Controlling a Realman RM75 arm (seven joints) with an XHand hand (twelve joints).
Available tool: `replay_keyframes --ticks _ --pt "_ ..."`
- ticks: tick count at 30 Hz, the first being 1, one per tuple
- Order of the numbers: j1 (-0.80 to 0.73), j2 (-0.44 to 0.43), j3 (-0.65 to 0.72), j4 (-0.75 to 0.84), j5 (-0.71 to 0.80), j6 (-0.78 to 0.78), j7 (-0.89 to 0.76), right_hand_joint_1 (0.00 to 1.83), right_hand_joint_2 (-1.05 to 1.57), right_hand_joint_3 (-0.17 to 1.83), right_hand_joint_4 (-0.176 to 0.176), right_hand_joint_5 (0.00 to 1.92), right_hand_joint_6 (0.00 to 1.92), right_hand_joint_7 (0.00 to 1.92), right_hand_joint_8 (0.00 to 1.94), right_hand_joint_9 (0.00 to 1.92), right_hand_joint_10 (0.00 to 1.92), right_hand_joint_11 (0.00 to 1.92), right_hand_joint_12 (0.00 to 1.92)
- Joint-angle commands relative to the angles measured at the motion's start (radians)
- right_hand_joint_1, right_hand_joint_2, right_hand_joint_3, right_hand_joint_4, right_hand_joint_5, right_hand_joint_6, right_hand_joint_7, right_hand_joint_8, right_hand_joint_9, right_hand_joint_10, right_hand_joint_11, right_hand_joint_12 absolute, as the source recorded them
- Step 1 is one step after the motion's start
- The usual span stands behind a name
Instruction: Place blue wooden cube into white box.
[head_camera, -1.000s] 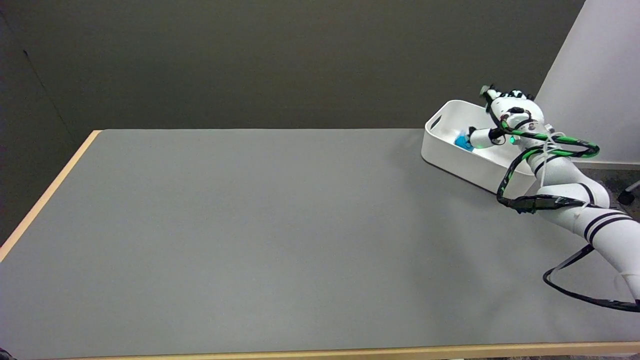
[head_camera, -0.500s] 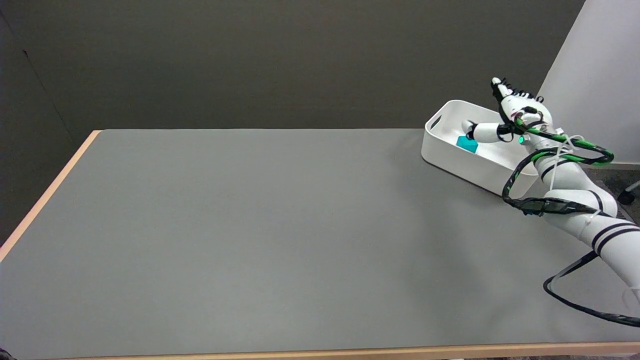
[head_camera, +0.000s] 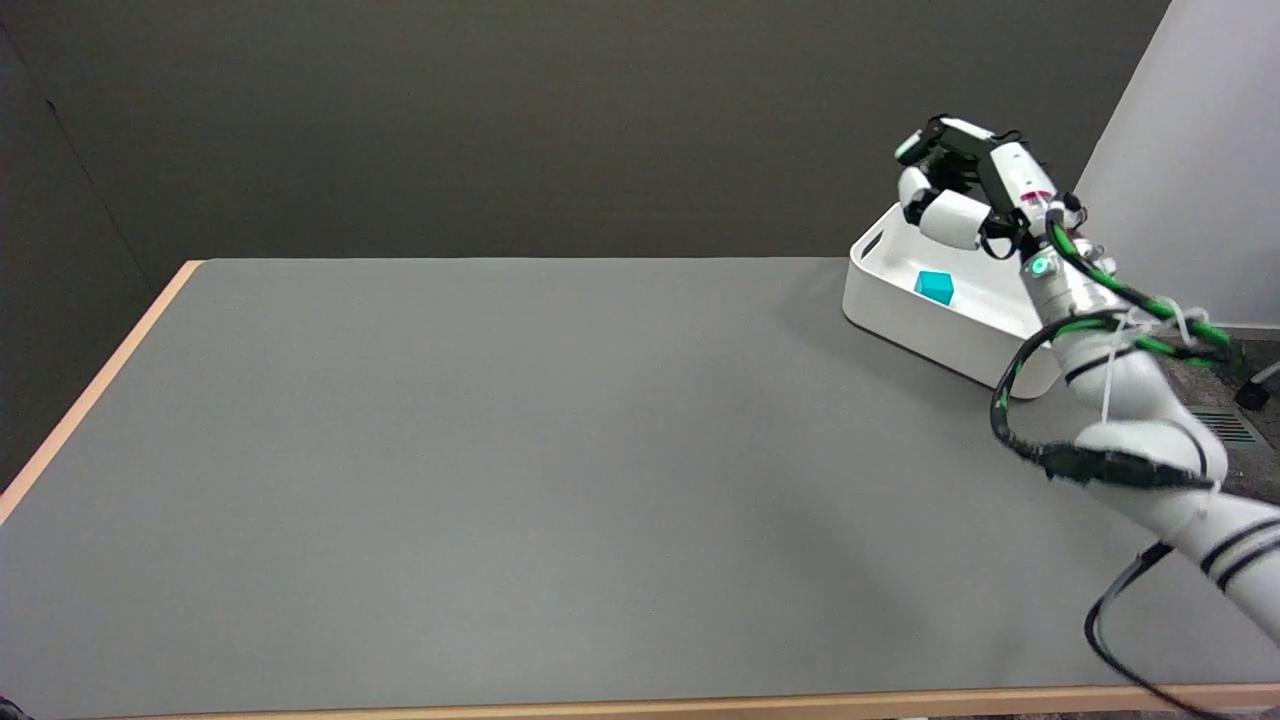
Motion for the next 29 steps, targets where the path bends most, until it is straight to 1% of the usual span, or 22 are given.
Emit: replay_keyframes --ticks 1,2,3,5,6,7,8,9,10,11,12,13,14,15,16,17,18,19,20,21,26,29 --pt "-0.451 -0.254 0.046 -0.465 0.14 0.248 0.321 0.37 0.83 0.97 0.176 0.46 1.04 0.61 0.83 0.56 1.03 0.42 1.49" --pt "-0.469 -0.265 0.047 -0.439 0.16 0.287 0.327 0.34 0.86 0.94 0.176 0.45 1.04 0.58 0.81 0.52 1.0 0.42 1.45" --pt "-0.477 -0.267 0.046 -0.424 0.172 0.305 0.334 0.32 0.89 0.91 0.164 0.44 1.0 0.55 0.76 0.48 0.95 0.39 1.41" --pt "-0.504 -0.278 0.03 -0.342 0.225 0.383 0.415 0.28 0.91 0.93 0.094 0.38 0.81 0.44 0.55 0.35 0.76 0.22 1.23" --pt "-0.51 -0.28 0.025 -0.317 0.228 0.405 0.449 0.26 0.88 0.98 0.053 0.34 0.71 0.38 0.46 0.29 0.69 0.13 1.14" --pt "-0.512 -0.28 0.008 -0.252 0.218 0.467 0.518 0.23 0.86 1.02 0.021 0.31 0.63 0.34 0.39 0.23 0.64 0.05 1.07" --pt "-0.508 -0.276 -0.008 -0.202 0.21 0.513 0.59 0.21 0.87 1.02 0.012 0.29 0.61 0.32 0.38 0.2 0.62 0.03 1.06" --pt "-0.493 -0.269 -0.043 -0.11 0.201 0.578 0.721 0.26 0.86 1.04 -0.001 0.26 0.59 0.28 0.37 0.15 0.61 0.01 1.0" --pt "-0.47 -0.257 -0.081 -0.016 0.194 0.658 0.847 0.45 0.84 1.11 -0.024 0.21 0.58 0.19 0.39 0.09 0.59 0.0 0.84" --pt "-0.456 -0.251 -0.099 0.033 0.189 0.7 0.909 0.55 0.84 1.13 -0.041 0.18 0.57 0.12 0.39 0.04 0.58 0.0 0.71" --pt "-0.41 -0.239 -0.146 0.138 0.173 0.807 1.041 0.38 0.89 0.99 -0.043 0.19 0.52 0.12 0.34 0.04 0.55 0.0 0.68" --pt "-0.371 -0.234 -0.168 0.239 0.16 0.889 1.129 0.25 0.93 0.9 -0.044 0.19 0.48 0.12 0.31 0.03 0.53 0.0 0.66" --pt "-0.346 -0.232 -0.187 0.3 0.156 0.938 1.179 0.34 0.88 0.95 -0.056 0.15 0.48 0.1 0.26 0.03 0.44 0.0 0.55" --pt "-0.298 -0.231 -0.221 0.421 0.149 1.024 1.269 0.58 0.78 1.1 -0.073 0.1 0.5 0.08 0.21 0.04 0.31 0.0 0.4" --pt "-0.266 -0.237 -0.248 0.515 0.149 1.084 1.342 0.41 0.81 1.06 -0.098 0.06 0.41 0.04 0.12 0.02 0.18 0.0 0.22" --pt "-0.248 -0.241 -0.257 0.552 0.15 1.104 1.37 0.21 0.85 0.99 -0.12 0.03 0.31 0.01 0.04 0.01 0.06 0.0 0.07" --pt "-0.214 -0.255 -0.268 0.622 0.15 1.139 1.424 0.14 0.88 0.97 -0.139 0.02 0.26 0.0 0.0 0.0 0.0 0.0 0.0" --pt "-0.203 -0.262 -0.272 0.65 0.149 1.15 1.434 0.17 0.9 0.99 -0.154 0.01 0.24 0.0 0.0 0.0 0.0 0.0 0.0" --pt "-0.184 -0.277 -0.275 0.686 0.149 1.16 1.467 0.2 0.9 1.0 -0.163 0.0 0.23 0.0 0.0 0.0 0.0 0.0 0.0" --pt "-0.177 -0.289 -0.275 0.697 0.149 1.161 1.48 0.2 0.9 0.99 -0.163 0.0 0.23 0.0 0.0 0.0 0.0 0.0 0.0" --pt "-0.176 -0.299 -0.284 0.689 0.146 1.165 1.483 0.23 0.9 0.99 -0.161 0.0 0.23 0.0 0.0 0.0 0.0 0.0 0.0" --pt "-0.176 -0.297 -0.284 0.67 0.146 1.178 1.481 0.2 0.9 0.98 -0.155 0.0 0.25 0.0 0.0 0.0 0.0 0.0 0.0"
